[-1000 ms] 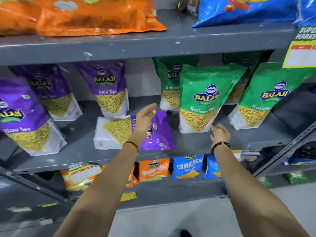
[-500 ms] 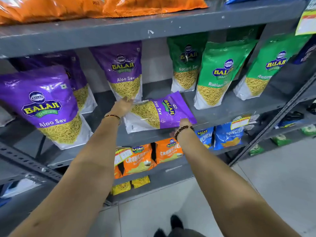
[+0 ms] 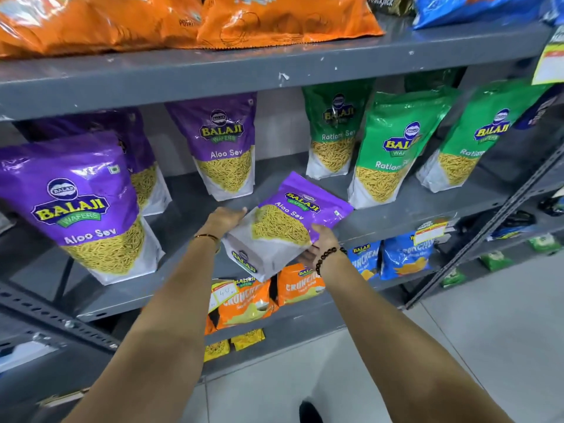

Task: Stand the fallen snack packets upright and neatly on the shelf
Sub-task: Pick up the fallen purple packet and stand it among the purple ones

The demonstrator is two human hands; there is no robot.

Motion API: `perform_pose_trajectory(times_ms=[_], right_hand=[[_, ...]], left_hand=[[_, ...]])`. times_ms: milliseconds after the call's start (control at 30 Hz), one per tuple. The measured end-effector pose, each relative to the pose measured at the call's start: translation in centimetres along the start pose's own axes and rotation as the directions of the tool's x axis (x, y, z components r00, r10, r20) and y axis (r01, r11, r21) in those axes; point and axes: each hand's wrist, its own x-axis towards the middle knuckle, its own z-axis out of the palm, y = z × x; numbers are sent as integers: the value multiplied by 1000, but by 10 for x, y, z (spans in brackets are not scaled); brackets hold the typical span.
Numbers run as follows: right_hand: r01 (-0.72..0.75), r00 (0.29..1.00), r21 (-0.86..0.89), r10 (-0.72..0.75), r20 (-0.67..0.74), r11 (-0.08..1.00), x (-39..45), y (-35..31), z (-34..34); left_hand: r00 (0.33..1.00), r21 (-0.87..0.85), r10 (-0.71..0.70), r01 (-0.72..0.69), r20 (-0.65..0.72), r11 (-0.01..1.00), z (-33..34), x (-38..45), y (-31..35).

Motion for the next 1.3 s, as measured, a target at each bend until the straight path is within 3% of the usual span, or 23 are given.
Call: perform_pose_trajectory(times_ms=[167,300,433,567,833,967,1033,1167,1300], right_hand=[[112,990,-73,-105,91,991,3,0,-15],[192,969,-124,-169,179,973,-1,-10,-21],[315,905,-211,-226,360,925,-13,-27,-31],[357,830,-211,-205,519,910,-32,-47,-38],[350,617,-105,-145,773,931,-55,-66,-38],[350,555,-98,-122,823,932,-48,-69,-33],[357,565,-101,-129,815,929,-43,-67,-29],[446,654,-122,-230,720,887,-34,-65,-11],[552,682,-106,-375,628,827,-21,-62,17]], left_hand=[[988,-139,-20,41,154,989,13,-8,-1],[957,-401,-28,148,289,904,16,-23,-11],[899,-618,125,183,420,765,19,-44,-32],[857,-652,274,91,436,752,12,-74,-42],[773,-682,465,-59,431,729,-15,-109,-34],[741,-674,512,-111,434,731,-25,-114,-33],[772,-669,496,-127,396,732,-27,-113,-34],[873,-676,435,-184,220,713,-24,-94,-41],[912,-679,406,-267,51,684,-26,-74,-35]])
